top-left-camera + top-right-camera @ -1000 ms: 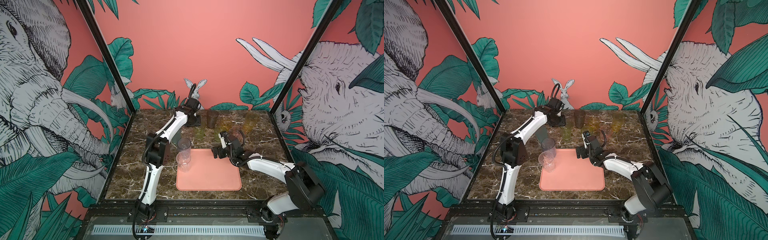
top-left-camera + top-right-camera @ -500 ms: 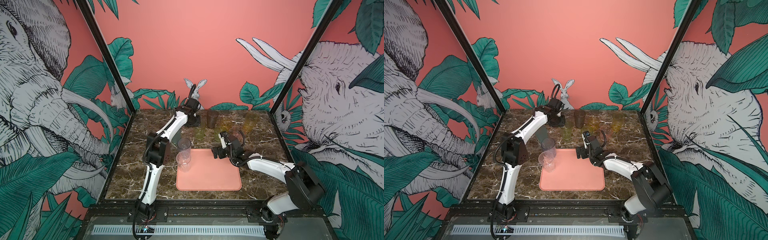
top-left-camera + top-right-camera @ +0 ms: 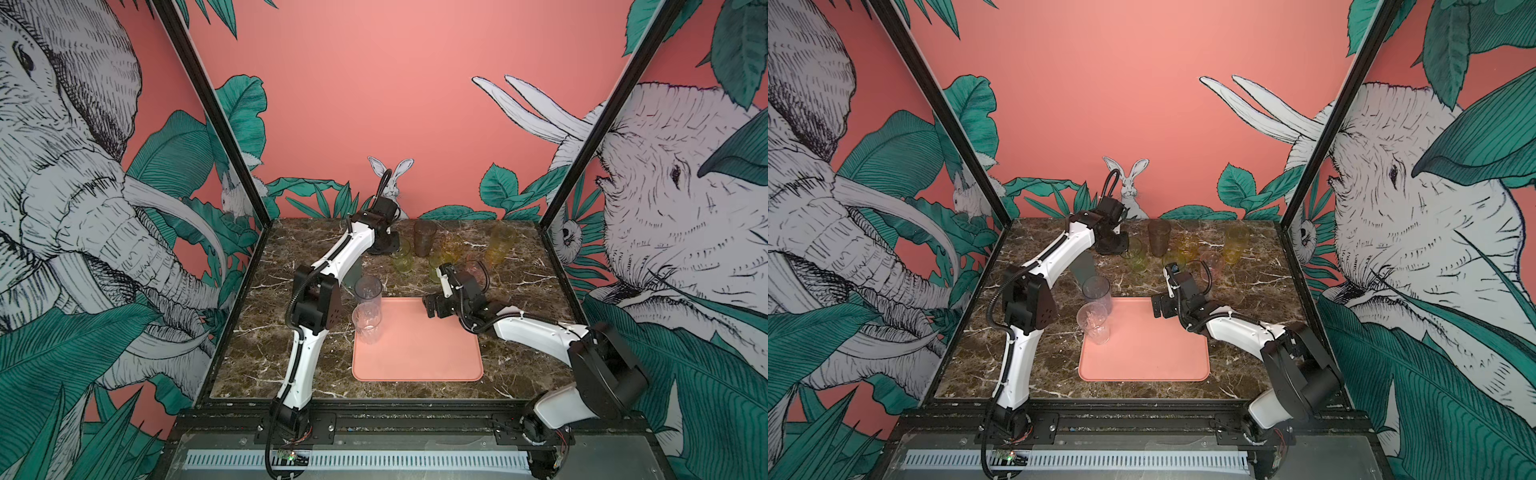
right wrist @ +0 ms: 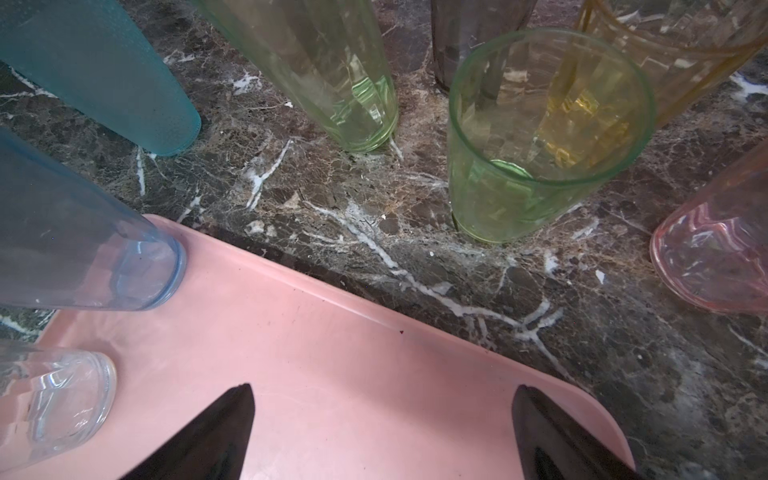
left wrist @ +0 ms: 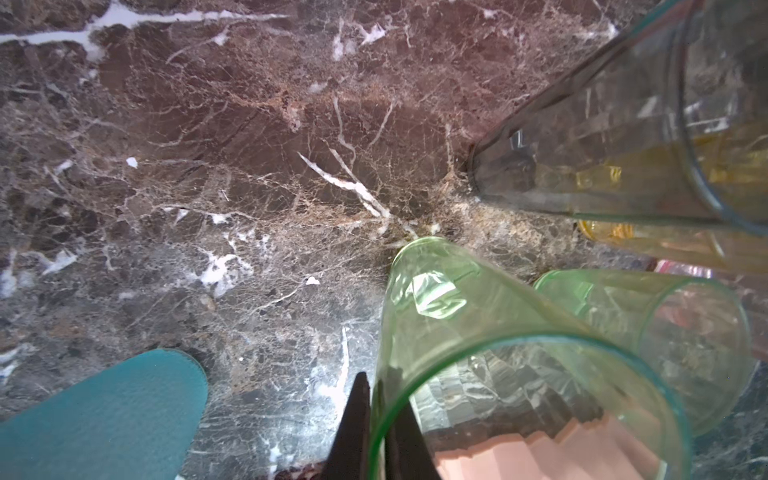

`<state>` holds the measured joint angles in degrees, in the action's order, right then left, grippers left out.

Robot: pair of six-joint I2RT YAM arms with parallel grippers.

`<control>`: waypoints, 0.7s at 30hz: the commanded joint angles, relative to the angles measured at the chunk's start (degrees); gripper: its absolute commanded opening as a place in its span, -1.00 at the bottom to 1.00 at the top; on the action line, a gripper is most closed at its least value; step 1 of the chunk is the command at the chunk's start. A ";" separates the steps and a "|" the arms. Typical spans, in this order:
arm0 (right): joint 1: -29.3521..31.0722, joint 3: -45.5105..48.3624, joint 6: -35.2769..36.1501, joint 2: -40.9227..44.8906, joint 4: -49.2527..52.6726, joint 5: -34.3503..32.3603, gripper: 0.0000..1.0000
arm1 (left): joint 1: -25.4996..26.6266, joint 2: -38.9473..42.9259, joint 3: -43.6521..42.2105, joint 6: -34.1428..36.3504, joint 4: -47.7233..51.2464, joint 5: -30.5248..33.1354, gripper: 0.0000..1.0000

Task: Place the glasses into the tray
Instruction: 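Lower the left gripper onto a green glass rim and grasp it, then lift the green glass off the table with the left gripper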

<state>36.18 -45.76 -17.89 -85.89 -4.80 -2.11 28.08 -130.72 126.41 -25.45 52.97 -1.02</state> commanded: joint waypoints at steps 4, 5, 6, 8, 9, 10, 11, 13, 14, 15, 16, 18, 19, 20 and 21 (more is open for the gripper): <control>0.32 -1.94 -0.57 -0.49 -0.04 0.27 0.97 | -0.17 1.99 1.39 -0.10 1.82 0.20 -0.99; 0.39 -1.95 -0.57 -0.42 -0.04 0.33 0.98 | -0.13 2.42 1.24 -0.06 1.96 0.20 -1.00; 0.37 -1.95 -0.61 -0.42 -0.04 0.30 0.97 | -0.13 2.93 0.91 -0.09 1.97 0.22 -1.00; 0.37 -1.95 -0.64 -0.38 -0.02 0.26 0.98 | -0.13 4.04 0.21 -0.08 2.05 0.21 -1.00; 0.38 -1.90 -0.68 -0.34 -0.04 0.26 0.97 | -0.16 4.68 -0.21 -0.10 2.04 0.18 -1.00; 0.37 -1.88 -0.67 -0.33 -0.04 0.27 0.97 | -0.13 5.29 -0.65 -0.05 2.13 0.22 -1.00; 0.37 -1.88 -0.66 -0.33 -0.12 0.31 0.98 | -0.13 6.00 -1.17 -0.12 2.12 0.07 -1.00; 0.32 -1.84 -0.74 -0.29 -0.14 0.27 0.98 | -0.05 7.31 -1.98 0.09 2.38 0.04 -1.00; 0.38 -1.83 -0.74 -0.27 -0.08 0.29 0.97 | -0.04 7.93 -2.39 0.22 2.64 0.07 -1.00; 0.36 -1.86 -0.75 -0.25 -0.13 0.28 0.98 | -0.04 8.63 -2.79 0.31 2.87 0.12 -1.00; 0.38 -1.82 -0.80 -0.33 -0.12 0.33 0.97 | -0.04 9.15 -3.00 0.36 3.05 0.10 -1.00; 0.36 -1.79 -0.85 -0.33 -0.24 0.27 0.97 | -0.04 10.42 -3.79 0.40 3.44 0.13 -1.00; 0.31 -1.78 -0.83 -0.33 -0.29 0.26 0.97 | -0.04 11.00 -4.15 0.45 3.46 0.10 -1.00; 0.35 -1.80 -0.93 -0.33 -0.30 0.26 0.97 | 0.04 11.65 -4.64 0.53 3.41 0.09 -1.00; 0.36 -1.79 -0.92 -0.39 -0.30 0.31 0.97 | 0.06 12.38 -4.99 0.62 3.51 0.04 -1.00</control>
<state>36.18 -45.76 -18.06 -85.89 -4.71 -2.09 28.08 -124.51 122.43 -25.19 55.46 -1.04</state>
